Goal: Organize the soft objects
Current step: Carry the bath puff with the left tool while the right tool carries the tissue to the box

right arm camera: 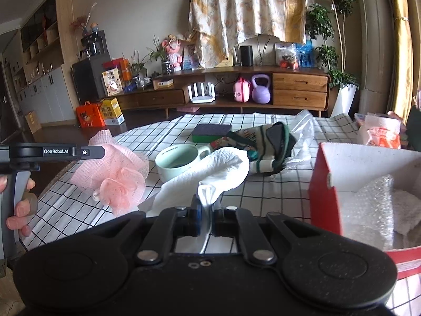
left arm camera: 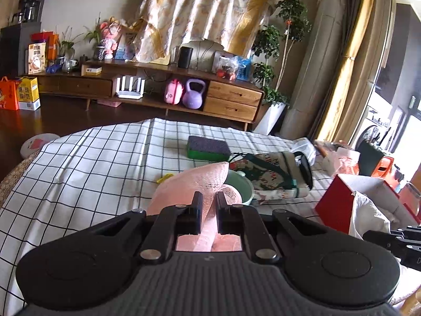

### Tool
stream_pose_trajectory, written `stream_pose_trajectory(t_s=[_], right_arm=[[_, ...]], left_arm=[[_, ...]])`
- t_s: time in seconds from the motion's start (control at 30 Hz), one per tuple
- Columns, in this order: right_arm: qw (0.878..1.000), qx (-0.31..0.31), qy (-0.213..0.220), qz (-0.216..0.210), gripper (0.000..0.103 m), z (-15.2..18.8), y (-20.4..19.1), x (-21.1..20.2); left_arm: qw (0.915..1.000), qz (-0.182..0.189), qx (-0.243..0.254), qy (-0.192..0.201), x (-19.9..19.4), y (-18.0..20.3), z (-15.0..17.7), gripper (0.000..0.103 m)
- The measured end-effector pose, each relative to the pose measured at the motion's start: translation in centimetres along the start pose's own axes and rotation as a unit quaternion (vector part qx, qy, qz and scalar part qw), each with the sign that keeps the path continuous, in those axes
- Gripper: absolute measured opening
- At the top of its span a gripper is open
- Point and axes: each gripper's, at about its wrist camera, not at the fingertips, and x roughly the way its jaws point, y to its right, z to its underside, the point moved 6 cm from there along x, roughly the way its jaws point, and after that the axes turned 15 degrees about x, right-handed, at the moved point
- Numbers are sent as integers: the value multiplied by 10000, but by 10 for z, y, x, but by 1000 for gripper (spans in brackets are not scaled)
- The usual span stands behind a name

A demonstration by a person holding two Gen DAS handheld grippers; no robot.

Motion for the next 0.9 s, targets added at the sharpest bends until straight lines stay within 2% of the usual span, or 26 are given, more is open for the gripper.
stream_pose_trajectory(t_s=[0.37,0.63,0.9], right_arm=[[9988,134,337,333,6,-20,40,-39],[9957,362,511,678,6,-33,88,-56],[9917,562,552,1019,6,-41,139,-65]], left_arm=[[9971,612,260,359,-24,50,-38,10],[9902,1195,550,477,-16,117,-71,10],[9809,1691,843,473,9,193,-96,10]])
